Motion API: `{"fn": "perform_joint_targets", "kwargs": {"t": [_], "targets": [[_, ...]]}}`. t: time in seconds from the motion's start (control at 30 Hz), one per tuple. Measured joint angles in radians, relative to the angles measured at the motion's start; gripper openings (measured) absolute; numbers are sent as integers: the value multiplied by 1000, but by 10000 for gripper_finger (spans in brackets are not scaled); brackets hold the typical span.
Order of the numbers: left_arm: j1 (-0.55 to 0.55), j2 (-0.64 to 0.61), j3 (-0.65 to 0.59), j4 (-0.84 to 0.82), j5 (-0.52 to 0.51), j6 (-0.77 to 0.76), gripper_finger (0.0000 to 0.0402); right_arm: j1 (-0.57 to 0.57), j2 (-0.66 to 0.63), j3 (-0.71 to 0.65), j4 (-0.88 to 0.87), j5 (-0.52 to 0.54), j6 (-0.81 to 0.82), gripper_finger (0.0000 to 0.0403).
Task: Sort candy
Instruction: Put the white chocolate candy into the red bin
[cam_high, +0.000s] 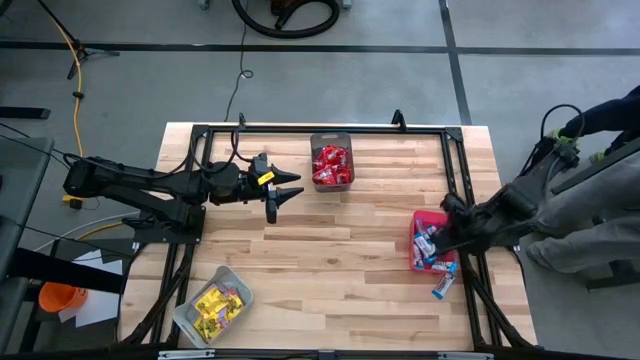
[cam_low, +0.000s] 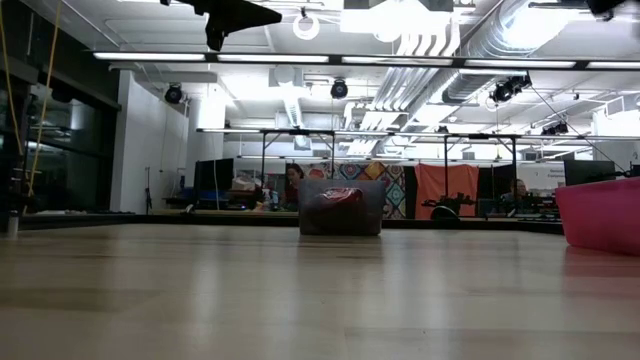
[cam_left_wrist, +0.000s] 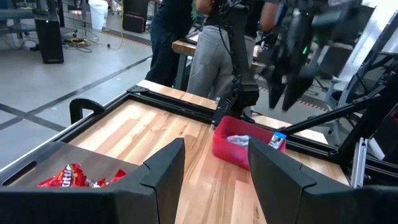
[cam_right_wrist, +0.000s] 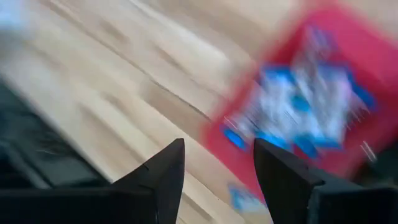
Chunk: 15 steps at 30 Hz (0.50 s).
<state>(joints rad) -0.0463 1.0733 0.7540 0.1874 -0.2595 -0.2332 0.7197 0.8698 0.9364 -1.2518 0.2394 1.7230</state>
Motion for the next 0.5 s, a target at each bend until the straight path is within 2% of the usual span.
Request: {"fn": "perform_joint_targets", "kwargs": {"t": [0.17,0.23,0.3,0.37,0.5], "targets": [[0,0,0,-4,0,1,165,-4,22,193,120,325,-202,185],[0,0,0,-4,0,1,165,-21,52,251,214,381,-347,185],[0,0,0,-4,0,1,165,-49,98,297,285,358,-506,185],[0,0,0,-5,0,2,165,-79,157,341,311,286,-616,185],[0,0,0,-8,1,2,165,-131,276,409,308,131,-719,185]]}}
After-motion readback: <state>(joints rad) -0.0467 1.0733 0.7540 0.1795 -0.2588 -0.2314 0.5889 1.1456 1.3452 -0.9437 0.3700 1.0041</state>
